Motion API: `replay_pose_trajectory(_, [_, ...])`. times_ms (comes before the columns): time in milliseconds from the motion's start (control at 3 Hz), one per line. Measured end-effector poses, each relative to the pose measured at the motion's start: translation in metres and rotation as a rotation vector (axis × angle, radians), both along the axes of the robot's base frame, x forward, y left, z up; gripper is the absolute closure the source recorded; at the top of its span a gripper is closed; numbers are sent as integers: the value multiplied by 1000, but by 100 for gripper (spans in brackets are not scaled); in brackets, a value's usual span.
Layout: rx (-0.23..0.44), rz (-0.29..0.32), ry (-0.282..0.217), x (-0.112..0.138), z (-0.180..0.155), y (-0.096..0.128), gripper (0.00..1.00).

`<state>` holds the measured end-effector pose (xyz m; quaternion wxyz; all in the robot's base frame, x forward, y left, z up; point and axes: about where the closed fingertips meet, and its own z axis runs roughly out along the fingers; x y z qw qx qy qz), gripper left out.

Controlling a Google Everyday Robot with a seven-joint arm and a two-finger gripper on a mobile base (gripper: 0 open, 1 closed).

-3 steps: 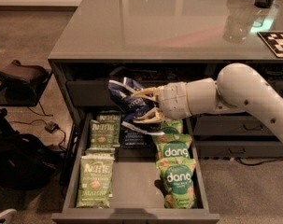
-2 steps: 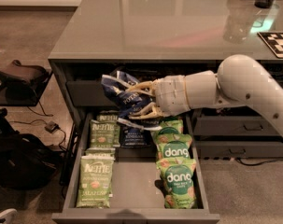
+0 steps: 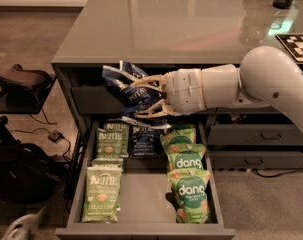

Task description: Pick blue chip bag from middle drawer and place on counter

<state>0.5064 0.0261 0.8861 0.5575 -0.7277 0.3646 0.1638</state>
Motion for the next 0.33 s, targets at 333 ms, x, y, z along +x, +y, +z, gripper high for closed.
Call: replay_pose_trajectory(333, [0,0,-1,0,0,0,100])
